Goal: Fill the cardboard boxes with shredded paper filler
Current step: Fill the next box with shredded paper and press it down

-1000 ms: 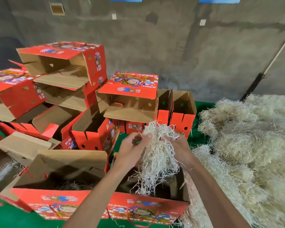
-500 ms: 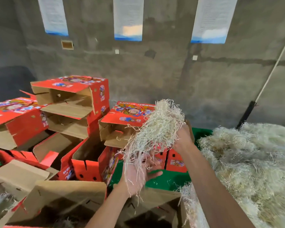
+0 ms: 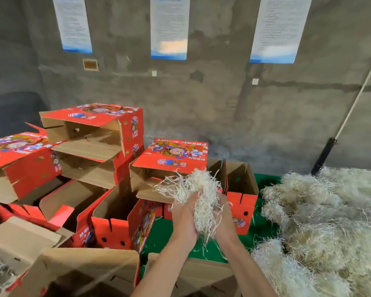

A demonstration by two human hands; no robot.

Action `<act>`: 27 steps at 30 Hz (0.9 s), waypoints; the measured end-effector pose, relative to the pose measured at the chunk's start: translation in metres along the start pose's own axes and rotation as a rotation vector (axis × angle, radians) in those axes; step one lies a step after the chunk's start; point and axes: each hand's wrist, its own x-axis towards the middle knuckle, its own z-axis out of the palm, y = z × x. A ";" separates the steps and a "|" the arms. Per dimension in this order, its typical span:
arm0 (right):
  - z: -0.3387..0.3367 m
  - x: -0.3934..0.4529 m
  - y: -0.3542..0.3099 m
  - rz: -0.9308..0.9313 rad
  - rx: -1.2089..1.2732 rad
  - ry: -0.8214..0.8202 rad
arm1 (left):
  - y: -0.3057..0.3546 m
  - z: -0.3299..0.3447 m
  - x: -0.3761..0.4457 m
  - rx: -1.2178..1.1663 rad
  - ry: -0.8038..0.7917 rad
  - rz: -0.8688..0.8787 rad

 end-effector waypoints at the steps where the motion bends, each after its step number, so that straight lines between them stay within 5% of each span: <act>1: 0.001 0.001 0.001 -0.012 0.015 0.002 | -0.001 0.001 0.003 0.034 0.080 0.088; 5: 0.009 0.004 0.000 0.029 0.057 -0.081 | 0.007 0.006 0.008 0.281 0.091 0.318; 8: 0.023 0.014 0.006 -0.026 -0.137 -0.080 | 0.008 0.019 0.006 0.416 -0.128 0.160; 10: 0.023 0.018 0.000 -0.195 -0.198 0.075 | 0.008 0.022 0.010 0.335 -0.229 0.152; 18: 0.000 0.041 -0.003 -0.390 -0.219 0.389 | -0.007 0.028 0.032 0.166 0.048 0.102; 23: 0.004 0.056 -0.001 -0.550 -0.196 0.268 | -0.011 0.040 0.038 0.219 0.041 0.213; 27: -0.022 0.080 -0.020 -0.352 -0.209 0.256 | 0.017 0.035 0.064 0.219 0.143 0.086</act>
